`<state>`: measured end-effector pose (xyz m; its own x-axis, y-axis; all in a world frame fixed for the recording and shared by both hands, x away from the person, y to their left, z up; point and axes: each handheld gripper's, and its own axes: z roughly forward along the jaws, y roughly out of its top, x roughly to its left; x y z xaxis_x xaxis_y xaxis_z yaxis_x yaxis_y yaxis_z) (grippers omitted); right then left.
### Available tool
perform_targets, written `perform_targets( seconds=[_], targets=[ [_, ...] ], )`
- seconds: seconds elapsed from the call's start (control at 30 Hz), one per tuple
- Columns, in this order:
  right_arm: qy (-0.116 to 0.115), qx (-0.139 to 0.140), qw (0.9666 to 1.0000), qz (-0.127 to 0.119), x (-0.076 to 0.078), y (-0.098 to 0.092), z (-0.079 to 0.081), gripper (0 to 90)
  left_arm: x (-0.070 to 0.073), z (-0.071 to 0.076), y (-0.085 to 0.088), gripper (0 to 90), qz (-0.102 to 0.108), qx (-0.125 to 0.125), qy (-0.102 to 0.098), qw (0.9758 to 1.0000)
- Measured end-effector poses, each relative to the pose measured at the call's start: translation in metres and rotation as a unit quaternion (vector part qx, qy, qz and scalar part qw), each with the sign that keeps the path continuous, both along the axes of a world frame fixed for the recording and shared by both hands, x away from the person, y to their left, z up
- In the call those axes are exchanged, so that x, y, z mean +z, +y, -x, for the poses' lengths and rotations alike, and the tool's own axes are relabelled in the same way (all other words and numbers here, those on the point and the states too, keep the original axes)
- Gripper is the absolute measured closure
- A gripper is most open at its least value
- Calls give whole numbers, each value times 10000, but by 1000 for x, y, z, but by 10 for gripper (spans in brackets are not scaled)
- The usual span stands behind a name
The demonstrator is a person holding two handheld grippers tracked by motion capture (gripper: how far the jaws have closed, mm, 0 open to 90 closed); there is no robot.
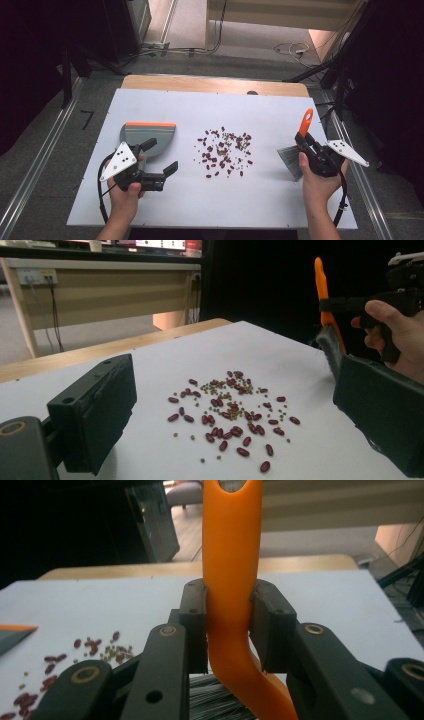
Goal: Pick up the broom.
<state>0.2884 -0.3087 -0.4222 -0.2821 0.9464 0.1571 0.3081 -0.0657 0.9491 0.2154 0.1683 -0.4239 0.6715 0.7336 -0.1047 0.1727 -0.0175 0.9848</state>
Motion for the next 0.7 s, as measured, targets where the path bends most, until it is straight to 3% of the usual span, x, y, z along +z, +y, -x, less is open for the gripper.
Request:
perform_targets(
  seconds=[0.3,0.53,0.7],
  targets=[
    [-349,301,9988,-155,20,17,10,684,8,-9,-27,64,59,-417,92,9991],
    [-572,726,9955,-214,35,45,22,684,12,-14,-53,79,124,-894,391,9952],
    [-698,1058,9916,-253,44,67,33,684,13,-11,-65,130,252,-1241,403,9911]
  ],
)
